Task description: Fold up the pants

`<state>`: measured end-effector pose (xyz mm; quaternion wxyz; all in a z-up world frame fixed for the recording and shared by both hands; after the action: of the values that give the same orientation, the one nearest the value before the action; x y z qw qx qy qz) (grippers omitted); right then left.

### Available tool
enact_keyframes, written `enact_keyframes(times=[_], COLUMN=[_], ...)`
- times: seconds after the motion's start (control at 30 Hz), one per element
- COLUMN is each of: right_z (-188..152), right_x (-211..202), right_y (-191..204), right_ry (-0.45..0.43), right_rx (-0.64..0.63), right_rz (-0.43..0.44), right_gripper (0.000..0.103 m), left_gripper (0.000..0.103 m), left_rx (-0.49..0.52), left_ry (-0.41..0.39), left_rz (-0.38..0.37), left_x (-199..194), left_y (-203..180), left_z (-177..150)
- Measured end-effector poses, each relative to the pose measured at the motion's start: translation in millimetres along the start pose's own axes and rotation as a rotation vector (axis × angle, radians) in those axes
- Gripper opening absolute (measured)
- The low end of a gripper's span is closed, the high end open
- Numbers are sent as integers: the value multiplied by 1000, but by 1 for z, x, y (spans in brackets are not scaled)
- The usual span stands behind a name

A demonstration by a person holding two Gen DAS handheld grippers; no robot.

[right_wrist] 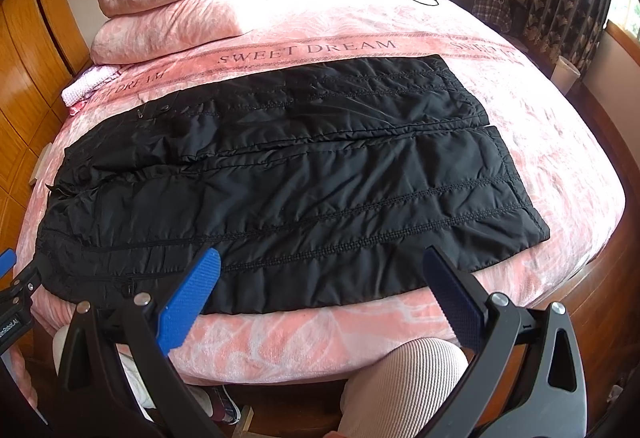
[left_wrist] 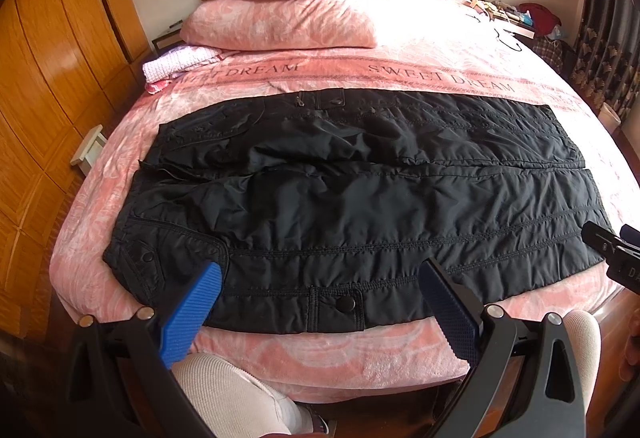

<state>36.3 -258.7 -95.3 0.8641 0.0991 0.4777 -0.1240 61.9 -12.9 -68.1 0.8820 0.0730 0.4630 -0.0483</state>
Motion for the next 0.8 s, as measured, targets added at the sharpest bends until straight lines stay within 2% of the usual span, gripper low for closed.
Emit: enact_keyframes(times=[0.1, 0.17, 0.23, 0.3, 0.37, 0.43, 0.5, 0.53, 0.63, 0.7, 0.8], right_z=[15, 34, 57, 83, 111, 135, 164, 178, 215, 234, 251], right_x=[9, 22, 38, 61, 89, 118, 149, 164, 209, 234, 261], right_y=[2, 1, -5, -12, -14, -11, -5, -2, 10, 22, 39], right_ry=[-14, -17, -29, -9, 35, 91, 122, 124, 139, 163, 210], right_rx=[-48, -103, -146, -161, -156, -169, -223, -259, -405, -487, -567], right_rz=[84, 145, 152, 184, 296, 379, 391, 368, 304, 341, 405], right_gripper=[101, 101, 101, 101, 101, 101, 101, 101, 101, 101, 101], left_gripper=[99, 99, 99, 99, 99, 99, 99, 99, 99, 99, 99], left_rx=[7, 33, 27, -7, -34, -59, -56, -35, 71, 100, 198], left_ry=[45, 123, 183, 215, 220, 255, 307, 327, 385, 400, 354], left_rz=[-20, -47, -84, -107, -143, -216, -333, -369, -379, -410, -453], left_x=[20, 44, 69, 94, 120, 152, 189, 206, 254, 276, 294], left_y=[4, 7, 12, 17, 18, 17, 11, 7, 4, 4, 0], left_z=[4, 9, 21, 39, 67, 98, 132, 147, 189, 212, 238])
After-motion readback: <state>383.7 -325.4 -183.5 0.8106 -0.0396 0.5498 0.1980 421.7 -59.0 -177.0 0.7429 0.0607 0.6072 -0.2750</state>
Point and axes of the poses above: each gripper's, at about its wrist camera, not at the fingertips, and x roughly the way its jaws point, y to its left, z to its top, the point moved 6 cm from there along x, roughly the way its jaws point
